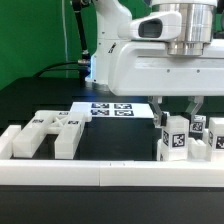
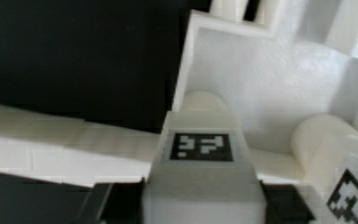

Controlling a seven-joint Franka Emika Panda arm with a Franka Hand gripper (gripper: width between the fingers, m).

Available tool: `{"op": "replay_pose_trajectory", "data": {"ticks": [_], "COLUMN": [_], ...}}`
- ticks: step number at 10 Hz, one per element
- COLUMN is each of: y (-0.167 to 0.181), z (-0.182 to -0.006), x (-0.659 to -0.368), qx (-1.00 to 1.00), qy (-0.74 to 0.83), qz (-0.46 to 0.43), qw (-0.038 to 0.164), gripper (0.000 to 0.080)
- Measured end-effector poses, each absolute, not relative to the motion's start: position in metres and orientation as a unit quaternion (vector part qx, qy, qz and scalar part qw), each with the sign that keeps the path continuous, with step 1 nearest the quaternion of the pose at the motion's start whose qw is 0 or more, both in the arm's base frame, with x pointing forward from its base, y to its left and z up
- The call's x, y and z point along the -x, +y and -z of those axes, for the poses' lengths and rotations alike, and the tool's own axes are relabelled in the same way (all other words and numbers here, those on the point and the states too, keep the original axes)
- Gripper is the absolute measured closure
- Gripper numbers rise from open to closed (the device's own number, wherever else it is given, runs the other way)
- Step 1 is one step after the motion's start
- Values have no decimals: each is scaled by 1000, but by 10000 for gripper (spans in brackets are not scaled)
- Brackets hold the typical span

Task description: Assemble chair

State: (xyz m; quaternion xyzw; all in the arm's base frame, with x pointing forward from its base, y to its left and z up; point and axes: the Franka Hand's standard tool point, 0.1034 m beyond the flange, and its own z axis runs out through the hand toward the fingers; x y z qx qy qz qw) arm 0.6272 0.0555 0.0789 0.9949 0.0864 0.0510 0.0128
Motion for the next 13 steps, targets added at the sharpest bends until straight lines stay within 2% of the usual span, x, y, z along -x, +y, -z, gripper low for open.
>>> {"op": "replay_pose_trajectory", "data": {"ticks": [7, 10, 12, 13], "y": [63, 63, 63, 63], "z": [-79, -79, -78, -78], "x": [-626, -626, -626, -626], "qx": [-962, -961, -963, -976], "qy": [-267, -271, -265, -213], "qz": [-52, -52, -52, -53], "qw": [-11, -10, -10, -6], "gripper": [508, 507, 191, 191]}}
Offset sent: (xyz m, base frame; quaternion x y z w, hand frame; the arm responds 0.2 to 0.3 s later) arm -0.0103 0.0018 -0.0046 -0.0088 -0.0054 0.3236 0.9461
